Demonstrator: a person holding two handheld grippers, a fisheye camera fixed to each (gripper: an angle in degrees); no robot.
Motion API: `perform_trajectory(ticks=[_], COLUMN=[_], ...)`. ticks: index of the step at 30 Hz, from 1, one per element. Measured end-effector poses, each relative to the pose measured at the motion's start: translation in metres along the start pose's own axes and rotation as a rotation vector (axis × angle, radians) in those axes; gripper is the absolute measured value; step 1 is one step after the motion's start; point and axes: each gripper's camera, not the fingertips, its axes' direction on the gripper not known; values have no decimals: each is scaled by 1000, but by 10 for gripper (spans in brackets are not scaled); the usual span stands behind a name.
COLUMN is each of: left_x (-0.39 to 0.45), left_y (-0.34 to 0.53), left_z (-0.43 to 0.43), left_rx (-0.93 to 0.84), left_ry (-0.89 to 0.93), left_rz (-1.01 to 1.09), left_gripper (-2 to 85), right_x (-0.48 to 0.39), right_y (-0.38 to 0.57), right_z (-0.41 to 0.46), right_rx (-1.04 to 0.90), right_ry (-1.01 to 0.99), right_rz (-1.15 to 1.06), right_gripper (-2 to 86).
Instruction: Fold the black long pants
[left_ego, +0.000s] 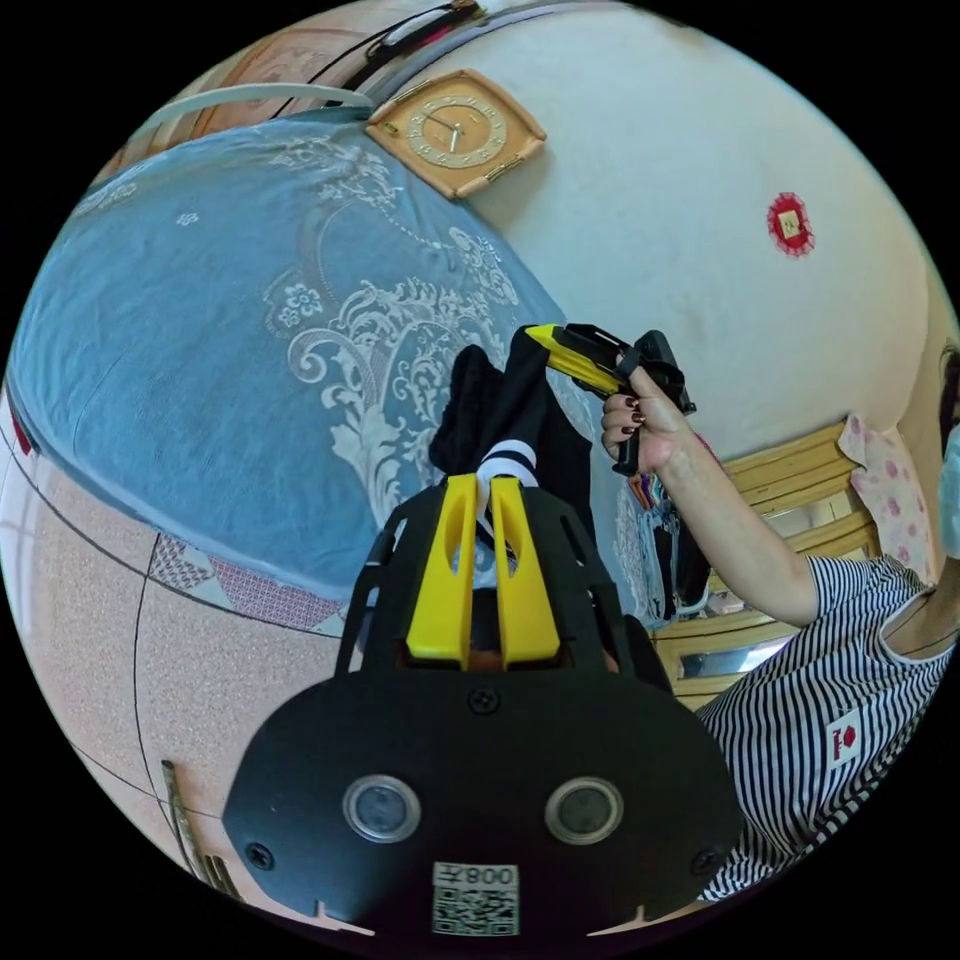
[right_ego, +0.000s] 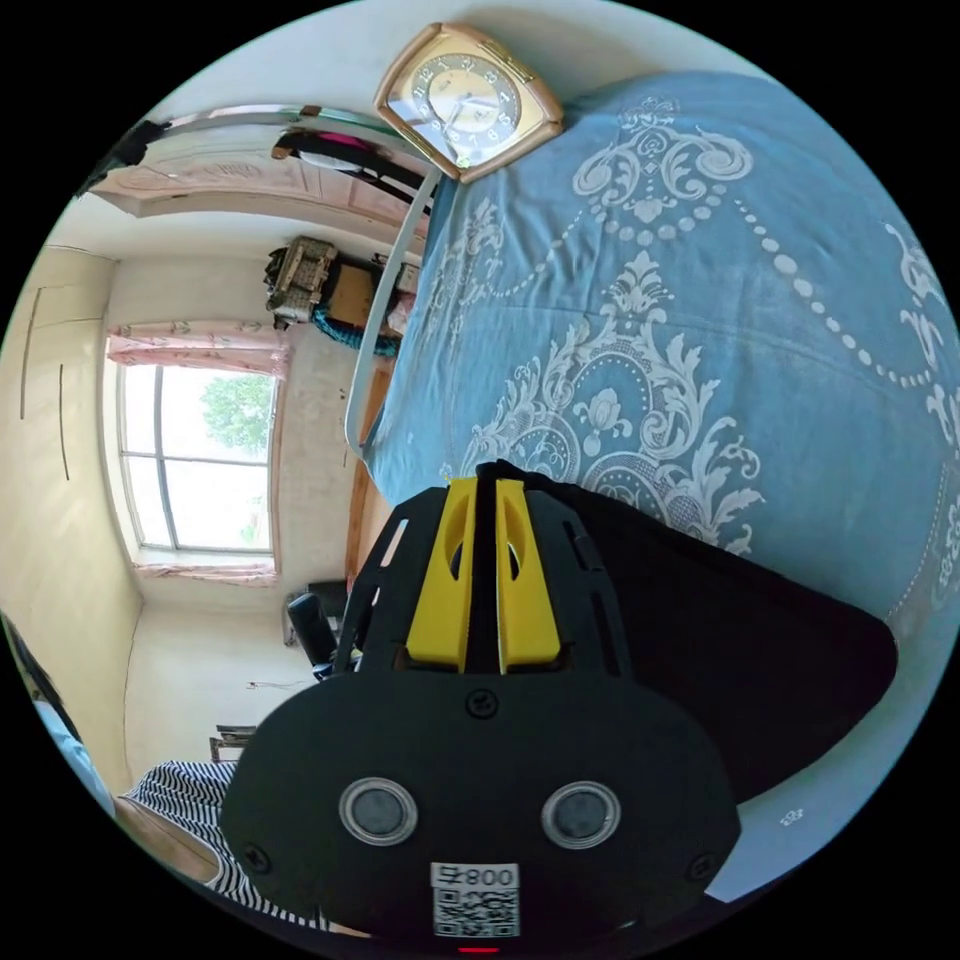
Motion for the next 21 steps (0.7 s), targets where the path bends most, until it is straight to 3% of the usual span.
perform_trajectory(ticks=[11, 16, 21], left_x=[-54, -18, 37], left_y=[64, 86, 71], left_z=[-46, -72, -32], left_rx=[74, 155, 46], left_ry=[-31, -50, -116], left_rz=[-74, 11, 163], left_gripper=[9, 3, 1], right_x=[-77, -117, -153], right_y=[-34, -26, -33], right_z=[-9, -34, -11], right_rx=[-46, 18, -78], right_ry=[-10, -8, 141], right_rz=[-102, -196, -258], right_gripper=[35, 13, 3])
